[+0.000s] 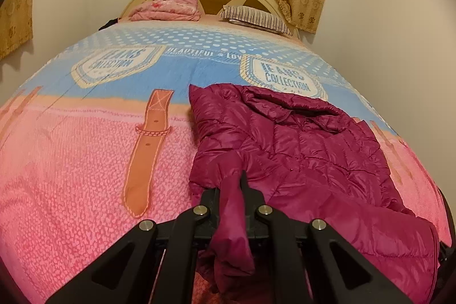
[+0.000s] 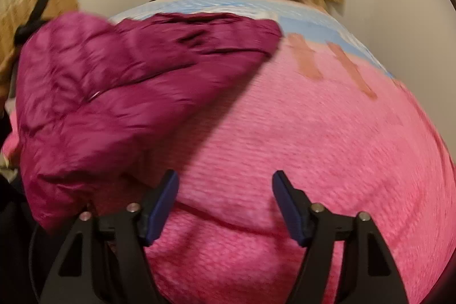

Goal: Fold large clothes

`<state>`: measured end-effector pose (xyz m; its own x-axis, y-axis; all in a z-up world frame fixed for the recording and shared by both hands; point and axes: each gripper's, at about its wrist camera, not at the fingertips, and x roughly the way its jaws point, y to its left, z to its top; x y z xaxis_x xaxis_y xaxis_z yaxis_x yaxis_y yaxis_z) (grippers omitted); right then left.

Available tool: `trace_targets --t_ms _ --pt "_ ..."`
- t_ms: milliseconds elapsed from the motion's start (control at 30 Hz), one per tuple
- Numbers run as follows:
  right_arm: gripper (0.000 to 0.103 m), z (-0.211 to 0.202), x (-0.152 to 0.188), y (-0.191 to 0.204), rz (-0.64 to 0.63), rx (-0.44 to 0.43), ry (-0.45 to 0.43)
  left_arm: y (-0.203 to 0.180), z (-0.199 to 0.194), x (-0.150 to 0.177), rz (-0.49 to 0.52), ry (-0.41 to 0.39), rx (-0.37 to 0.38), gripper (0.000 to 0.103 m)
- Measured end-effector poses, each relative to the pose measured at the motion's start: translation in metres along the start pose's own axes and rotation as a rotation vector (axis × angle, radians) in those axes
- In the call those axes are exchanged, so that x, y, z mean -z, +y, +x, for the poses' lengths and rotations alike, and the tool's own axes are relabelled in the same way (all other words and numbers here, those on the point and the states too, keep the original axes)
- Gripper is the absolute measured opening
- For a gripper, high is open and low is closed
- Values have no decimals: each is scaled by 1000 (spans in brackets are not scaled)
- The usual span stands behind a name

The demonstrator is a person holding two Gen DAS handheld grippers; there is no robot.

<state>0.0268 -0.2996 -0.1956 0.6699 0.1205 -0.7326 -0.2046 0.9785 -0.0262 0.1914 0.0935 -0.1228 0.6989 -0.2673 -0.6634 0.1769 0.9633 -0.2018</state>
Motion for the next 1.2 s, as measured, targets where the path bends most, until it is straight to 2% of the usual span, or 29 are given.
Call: trace_targets --t_ms 100,200,300,367,500,600,700,833,1000,1067,1133,1200 --pt "74 6 -2 6 9 -49 -2 2 2 1 -1 5 -1 5" --pt "75 5 -1 0 54 -47 -10 3 4 4 0 13 0 5" --pt "75 11 5 -37 367 -308 65 4 5 8 2 18 0 5" --pt "75 7 9 -45 439 -334 69 6 4 12 3 20 -1 5" --pt "75 -1 10 -26 423 -383 64 9 -5 23 8 21 -4 5" --pt "75 -3 7 -9 402 -383 54 13 -15 34 13 23 -7 5" --pt "75 2 2 1 420 -341 58 15 -27 46 22 23 -13 5" --pt "75 11 -8 9 421 -265 70 9 -35 61 95 13 -57 5" --pt "76 21 -9 22 389 -213 124 8 -38 68 125 1 -78 5" --pt "76 24 -6 28 371 -218 154 9 -38 69 127 1 -78 5" --pt "68 29 -4 33 341 -199 191 10 -37 70 126 4 -76 5" --pt "34 32 2 38 319 -208 227 11 -36 73 134 7 -82 5"
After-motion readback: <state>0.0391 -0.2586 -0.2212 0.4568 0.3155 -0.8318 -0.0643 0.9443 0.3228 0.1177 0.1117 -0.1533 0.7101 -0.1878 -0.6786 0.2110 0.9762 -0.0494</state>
